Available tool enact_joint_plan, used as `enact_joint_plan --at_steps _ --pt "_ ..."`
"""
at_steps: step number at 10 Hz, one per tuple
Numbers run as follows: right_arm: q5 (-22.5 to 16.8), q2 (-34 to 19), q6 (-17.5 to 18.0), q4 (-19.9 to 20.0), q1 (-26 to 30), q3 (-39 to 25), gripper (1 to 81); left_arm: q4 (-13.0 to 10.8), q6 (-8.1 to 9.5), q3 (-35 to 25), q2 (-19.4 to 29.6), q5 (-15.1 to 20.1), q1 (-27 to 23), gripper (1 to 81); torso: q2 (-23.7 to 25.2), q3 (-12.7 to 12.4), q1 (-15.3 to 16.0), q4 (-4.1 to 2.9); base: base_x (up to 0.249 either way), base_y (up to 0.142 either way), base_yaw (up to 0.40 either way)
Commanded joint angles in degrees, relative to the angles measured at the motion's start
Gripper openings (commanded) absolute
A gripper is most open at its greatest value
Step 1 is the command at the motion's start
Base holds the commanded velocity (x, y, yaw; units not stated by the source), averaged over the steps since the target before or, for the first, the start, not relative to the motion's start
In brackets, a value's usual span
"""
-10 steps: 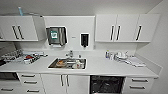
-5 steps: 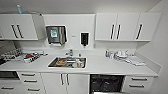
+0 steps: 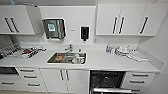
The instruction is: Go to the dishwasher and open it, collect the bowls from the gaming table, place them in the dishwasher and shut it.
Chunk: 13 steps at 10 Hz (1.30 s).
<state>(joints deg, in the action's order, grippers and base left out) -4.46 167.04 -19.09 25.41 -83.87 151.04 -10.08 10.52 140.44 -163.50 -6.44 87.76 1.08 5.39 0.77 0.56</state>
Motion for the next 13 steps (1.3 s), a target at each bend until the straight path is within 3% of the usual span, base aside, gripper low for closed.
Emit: enact_joint_plan --at_steps 1,9,13 --pt "-3.89 -0.01 -0.07 -0.36 1.9 0.47 81.1 -0.55 -0.15 -0.34 0.54 3.18 -1.05 81.1 -0.02 0.0 0.0 0.0 0.0 0.0 0.0" --pt "-3.89 0.61 -0.25 -0.71 1.73 1.0 81.1 -0.55 -0.24 6.61 -3.68 2.92 -1.05 81.1 0.05 0.0 -0.07 0.0 0.0 0.0 0.0" --pt "-3.98 4.46 -0.42 -1.32 1.81 6.7 81.1 -0.47 -0.23 6.61 -3.77 3.01 -1.05 81.1 0.05 0.0 -0.07 0.0 0.0 0.0 0.0"
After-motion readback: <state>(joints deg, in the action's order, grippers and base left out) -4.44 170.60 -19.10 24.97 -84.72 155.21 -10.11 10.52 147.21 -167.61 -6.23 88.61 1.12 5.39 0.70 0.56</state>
